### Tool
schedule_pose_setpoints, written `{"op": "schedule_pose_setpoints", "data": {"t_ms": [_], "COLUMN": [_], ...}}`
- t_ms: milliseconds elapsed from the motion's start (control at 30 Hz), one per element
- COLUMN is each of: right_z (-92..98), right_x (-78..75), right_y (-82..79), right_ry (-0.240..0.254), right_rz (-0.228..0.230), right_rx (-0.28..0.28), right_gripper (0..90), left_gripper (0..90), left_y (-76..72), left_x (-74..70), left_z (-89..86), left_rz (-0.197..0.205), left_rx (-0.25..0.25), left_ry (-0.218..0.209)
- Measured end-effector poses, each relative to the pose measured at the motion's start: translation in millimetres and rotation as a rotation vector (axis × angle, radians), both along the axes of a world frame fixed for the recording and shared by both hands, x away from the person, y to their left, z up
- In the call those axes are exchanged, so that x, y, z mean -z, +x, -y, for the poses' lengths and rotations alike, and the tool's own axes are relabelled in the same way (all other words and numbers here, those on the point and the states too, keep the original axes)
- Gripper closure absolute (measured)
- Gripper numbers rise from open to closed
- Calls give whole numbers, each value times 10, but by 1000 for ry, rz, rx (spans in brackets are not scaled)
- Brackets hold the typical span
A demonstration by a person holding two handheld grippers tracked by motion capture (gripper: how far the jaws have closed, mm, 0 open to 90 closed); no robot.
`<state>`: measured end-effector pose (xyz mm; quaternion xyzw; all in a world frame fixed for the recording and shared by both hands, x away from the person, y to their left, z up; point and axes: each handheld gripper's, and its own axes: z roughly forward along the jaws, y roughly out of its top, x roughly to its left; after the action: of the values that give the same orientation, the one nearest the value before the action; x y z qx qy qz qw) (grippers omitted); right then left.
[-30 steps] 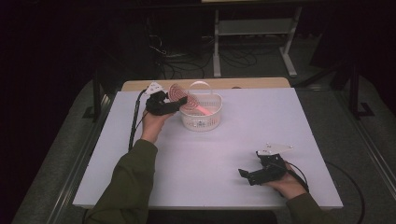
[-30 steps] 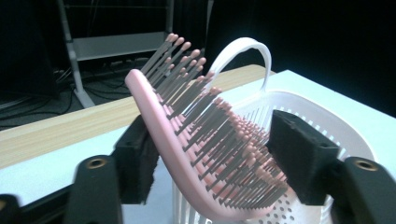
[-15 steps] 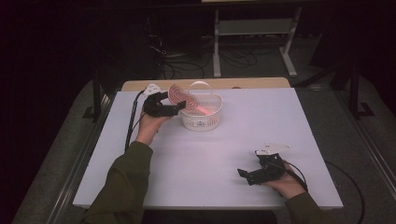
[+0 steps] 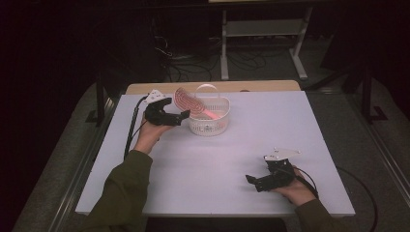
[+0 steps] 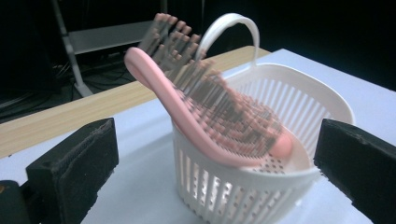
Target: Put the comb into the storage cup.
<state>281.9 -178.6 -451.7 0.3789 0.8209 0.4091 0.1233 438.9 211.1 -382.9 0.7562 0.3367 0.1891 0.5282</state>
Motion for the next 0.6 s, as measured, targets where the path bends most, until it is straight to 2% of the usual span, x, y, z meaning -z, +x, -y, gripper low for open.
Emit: {"op": "schedule_pose_setpoints", "data": {"t_ms": [400,600], "right_z": [-3,1], "right_x": [3,6], "right_y": [-4,-6], "right_ry": [-3,-4], "right_rz": [4,5], "right_rx": [-1,-1], "right_gripper": [0,0], "left_gripper": [0,0], "left_y": [-251,-354], "left_x": [43,78], "left_z": [-73,-144], "left_rz": [6,-10], "left_rx": [58,79], "left_ry": [46,58]}}
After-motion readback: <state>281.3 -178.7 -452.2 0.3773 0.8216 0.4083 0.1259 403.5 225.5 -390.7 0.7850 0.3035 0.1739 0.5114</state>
